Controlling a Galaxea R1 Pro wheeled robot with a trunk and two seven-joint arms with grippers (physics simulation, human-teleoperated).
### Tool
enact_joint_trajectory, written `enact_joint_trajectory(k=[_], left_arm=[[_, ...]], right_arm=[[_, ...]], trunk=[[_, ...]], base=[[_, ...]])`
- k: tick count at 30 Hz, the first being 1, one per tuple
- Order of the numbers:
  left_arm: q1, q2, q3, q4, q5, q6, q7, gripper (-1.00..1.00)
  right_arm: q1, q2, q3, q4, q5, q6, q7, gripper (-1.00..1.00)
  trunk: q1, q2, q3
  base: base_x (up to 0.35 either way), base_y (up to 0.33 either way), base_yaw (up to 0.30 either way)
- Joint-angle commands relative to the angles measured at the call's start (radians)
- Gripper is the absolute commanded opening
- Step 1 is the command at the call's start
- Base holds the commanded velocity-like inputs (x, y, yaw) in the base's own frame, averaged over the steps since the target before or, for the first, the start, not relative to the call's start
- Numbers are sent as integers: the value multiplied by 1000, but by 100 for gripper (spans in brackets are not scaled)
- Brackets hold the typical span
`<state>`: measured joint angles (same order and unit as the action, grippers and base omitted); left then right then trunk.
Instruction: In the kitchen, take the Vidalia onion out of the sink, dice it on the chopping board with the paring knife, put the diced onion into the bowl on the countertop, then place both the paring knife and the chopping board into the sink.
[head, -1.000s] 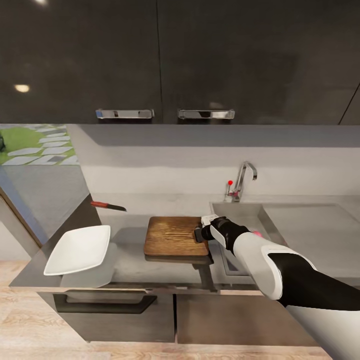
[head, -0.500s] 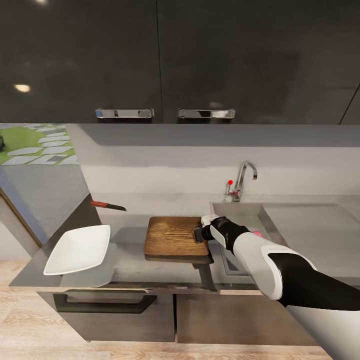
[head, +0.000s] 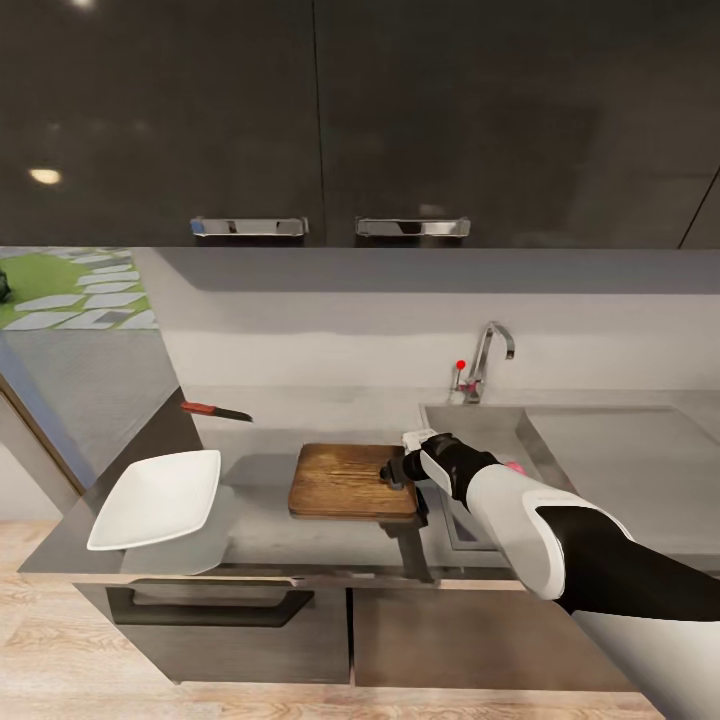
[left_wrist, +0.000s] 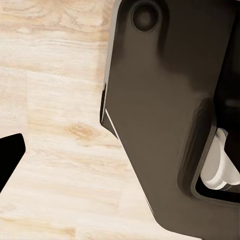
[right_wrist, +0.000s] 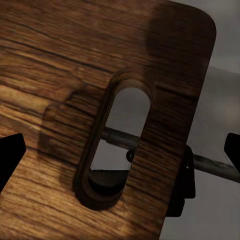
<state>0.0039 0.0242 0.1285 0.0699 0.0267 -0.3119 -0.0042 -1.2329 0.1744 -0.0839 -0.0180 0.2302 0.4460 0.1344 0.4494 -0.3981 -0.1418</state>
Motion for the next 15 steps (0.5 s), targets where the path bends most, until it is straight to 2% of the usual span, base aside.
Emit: enact_joint_trajectory(k=[1,15], left_arm=[[-1,0,3,2,2,-5,0,100],[-1,0,3,2,2,-6,0,100]], right_arm=[[0,0,-8,-2,11,5,4,100],[0,0,-8,-2,11,4,4,100]], trunk=[[1,-2,-2],[1,-2,0]], base=[[0,0,0],[0,0,0]])
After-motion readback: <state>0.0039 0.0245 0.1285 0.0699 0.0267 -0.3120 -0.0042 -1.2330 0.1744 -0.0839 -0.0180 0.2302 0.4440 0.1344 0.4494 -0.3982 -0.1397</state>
